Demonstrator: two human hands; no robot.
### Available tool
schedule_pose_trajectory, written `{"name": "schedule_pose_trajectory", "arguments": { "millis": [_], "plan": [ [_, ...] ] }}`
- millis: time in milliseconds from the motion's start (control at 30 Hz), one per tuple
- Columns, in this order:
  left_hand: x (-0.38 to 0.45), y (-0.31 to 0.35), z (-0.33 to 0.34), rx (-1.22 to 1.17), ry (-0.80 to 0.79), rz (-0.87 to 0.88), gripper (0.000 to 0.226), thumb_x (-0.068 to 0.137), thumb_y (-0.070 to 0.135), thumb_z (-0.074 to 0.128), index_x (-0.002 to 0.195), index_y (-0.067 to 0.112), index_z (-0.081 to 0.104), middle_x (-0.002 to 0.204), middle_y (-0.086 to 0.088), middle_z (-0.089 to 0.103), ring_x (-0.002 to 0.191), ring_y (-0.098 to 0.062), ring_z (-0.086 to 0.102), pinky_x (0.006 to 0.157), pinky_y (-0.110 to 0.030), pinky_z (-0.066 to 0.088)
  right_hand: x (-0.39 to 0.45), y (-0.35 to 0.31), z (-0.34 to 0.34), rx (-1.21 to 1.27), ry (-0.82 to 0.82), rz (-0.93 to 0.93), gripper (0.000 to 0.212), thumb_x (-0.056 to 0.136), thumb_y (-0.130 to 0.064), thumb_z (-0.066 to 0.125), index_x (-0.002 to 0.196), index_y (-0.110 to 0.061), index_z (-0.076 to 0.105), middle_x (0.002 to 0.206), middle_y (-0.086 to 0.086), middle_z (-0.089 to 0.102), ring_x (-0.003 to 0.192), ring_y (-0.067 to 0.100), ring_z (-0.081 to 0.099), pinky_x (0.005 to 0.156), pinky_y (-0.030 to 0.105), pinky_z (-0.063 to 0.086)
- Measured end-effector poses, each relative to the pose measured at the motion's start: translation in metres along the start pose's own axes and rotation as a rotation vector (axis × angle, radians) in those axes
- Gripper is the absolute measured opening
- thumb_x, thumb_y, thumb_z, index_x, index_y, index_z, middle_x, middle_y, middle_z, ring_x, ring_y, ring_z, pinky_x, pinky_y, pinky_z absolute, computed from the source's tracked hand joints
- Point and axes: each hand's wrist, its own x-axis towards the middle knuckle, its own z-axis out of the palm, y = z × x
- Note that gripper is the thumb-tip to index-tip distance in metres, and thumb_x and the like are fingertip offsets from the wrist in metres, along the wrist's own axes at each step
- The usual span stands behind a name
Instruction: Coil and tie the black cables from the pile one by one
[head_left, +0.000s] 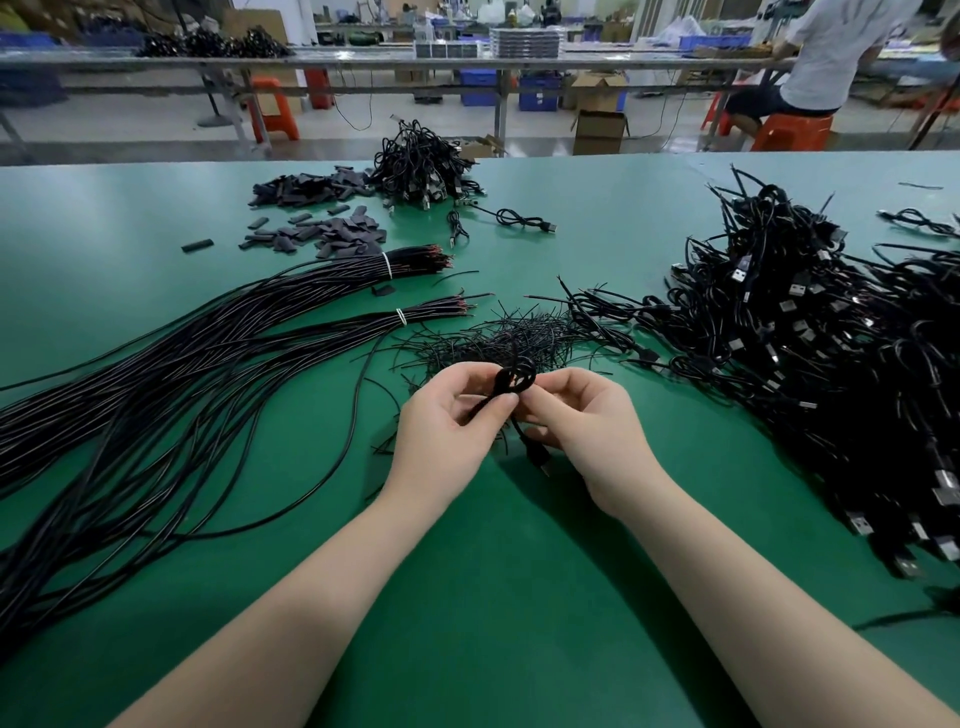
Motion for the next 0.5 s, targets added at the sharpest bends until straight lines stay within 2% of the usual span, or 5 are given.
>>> {"name": "schedule_pose_trajectory", "arguments": {
  "millis": [100,167,267,400,500],
  "plan": [
    [0.0,0.0046,0.0008,0.112,0.049,0.065,0.033,0.081,0.023,0.071,0.086,0.054,0.064,0.091,0.026,0.069,0.089,0.002,0.065,0.08,-0.014,0.049,0.0,-0.0021,0.0011,0.012,-0.001,-0.08,0.011,0.088,-0.014,0.07,0.078,-0.015,0.064,0.07,-0.003,0.069,0.068,0.009,0.067,0.061,0.024,0.052],
    [0.0006,0.0051,0.0013,0.094,0.056,0.059,0.034,0.081,0.021,0.071,0.086,0.054,0.065,0.089,0.028,0.069,0.086,0.006,0.065,0.076,-0.01,0.047,-0.0009,-0.0035,0.0014,-0.017,-0.012,-0.118,0.01,0.089,-0.01,0.067,0.08,-0.011,0.064,0.069,-0.008,0.068,0.068,0.005,0.067,0.058,0.017,0.05],
    [-0.0004,0.0021,0.0025,-0.017,0.056,0.017,0.035,0.084,0.003,0.072,0.086,0.036,0.066,0.085,0.023,0.072,0.078,0.004,0.068,0.072,-0.01,0.049,-0.0019,-0.0037,0.0018,-0.025,-0.02,-0.12,0.008,0.091,-0.006,0.063,0.083,-0.008,0.063,0.067,-0.005,0.069,0.066,0.004,0.067,0.058,0.017,0.051],
    [-0.0021,0.0044,0.0029,0.031,0.088,0.039,0.035,0.082,0.006,0.075,0.086,0.04,0.067,0.089,0.022,0.072,0.082,-0.001,0.07,0.075,-0.011,0.051,-0.0014,-0.0053,0.0014,-0.078,-0.003,-0.133,0.008,0.091,-0.011,0.065,0.083,-0.011,0.064,0.069,-0.001,0.07,0.067,0.004,0.067,0.057,0.02,0.052],
    [-0.0043,0.0061,0.0031,0.062,0.07,0.059,0.035,0.084,0.008,0.074,0.092,0.042,0.065,0.095,0.024,0.071,0.087,0.002,0.07,0.076,-0.007,0.049,-0.001,-0.0054,0.0009,-0.11,0.005,-0.133,0.007,0.091,-0.013,0.065,0.083,-0.013,0.064,0.07,0.001,0.072,0.07,0.007,0.071,0.056,0.021,0.052]
  ]
}}
